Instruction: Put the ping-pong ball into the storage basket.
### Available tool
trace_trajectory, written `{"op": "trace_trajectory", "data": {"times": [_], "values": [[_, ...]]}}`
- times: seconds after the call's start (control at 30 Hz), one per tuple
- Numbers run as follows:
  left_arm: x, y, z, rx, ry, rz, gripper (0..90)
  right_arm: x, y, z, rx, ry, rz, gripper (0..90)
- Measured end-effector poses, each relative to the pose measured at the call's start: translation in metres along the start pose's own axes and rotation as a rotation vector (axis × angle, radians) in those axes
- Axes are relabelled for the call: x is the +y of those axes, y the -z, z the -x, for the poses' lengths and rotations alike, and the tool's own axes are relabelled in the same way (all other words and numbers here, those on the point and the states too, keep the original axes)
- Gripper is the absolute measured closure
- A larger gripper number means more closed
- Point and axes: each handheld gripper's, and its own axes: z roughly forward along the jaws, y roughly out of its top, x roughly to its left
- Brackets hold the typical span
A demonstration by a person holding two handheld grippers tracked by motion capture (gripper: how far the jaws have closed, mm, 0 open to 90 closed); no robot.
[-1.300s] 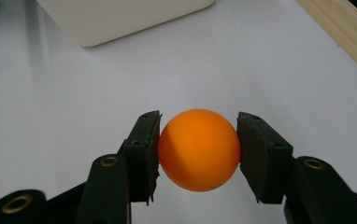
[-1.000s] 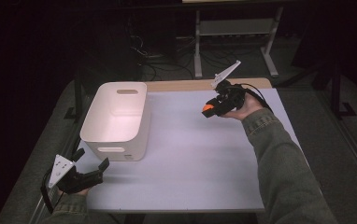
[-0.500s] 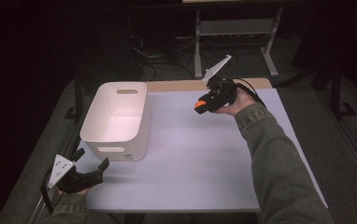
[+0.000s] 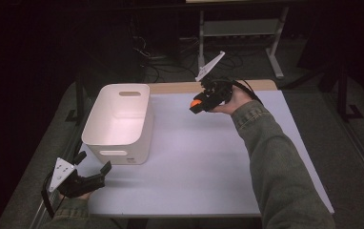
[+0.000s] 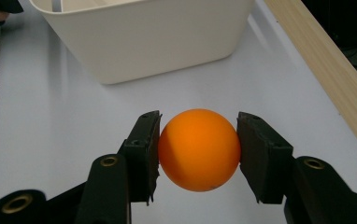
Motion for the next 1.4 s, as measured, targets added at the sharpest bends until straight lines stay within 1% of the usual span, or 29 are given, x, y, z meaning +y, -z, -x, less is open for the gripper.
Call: {"op": "trace_trajectory", "data": {"times": [0.13,0.17,0.3,0.47,0.7,0.93,1.13,1.4], "values": [[0.0,0.0,0.0,0.0,0.0,0.0,0.1,0.006,-0.001,-0.002,0.002,0.008,-0.006,50.0],[0.0,0.0,0.0,-0.001,-0.001,0.0,0.1,0.007,-0.001,-0.003,0.001,0.004,-0.004,50.0],[0.0,0.0,0.001,-0.001,-0.003,-0.002,0.1,0.012,-0.004,-0.007,0.002,0.016,-0.006,50.0],[0.0,0.0,0.0,-0.001,-0.003,-0.002,0.1,0.017,-0.005,-0.007,0.003,0.03,-0.005,50.0],[0.0,0.0,0.0,0.0,0.001,0.0,0.1,0.025,-0.005,-0.008,0.004,0.034,-0.002,50.0],[0.0,0.0,0.0,-0.001,-0.002,-0.002,0.1,0.036,-0.005,-0.012,0.009,0.058,-0.002,50.0],[0.001,0.0,0.0,-0.001,-0.002,0.0,0.1,0.044,-0.009,-0.017,0.018,0.089,-0.01,50.0],[0.001,0.001,0.0,0.002,0.004,0.004,0.1,0.057,-0.011,-0.023,0.021,0.111,-0.006,50.0]]}}
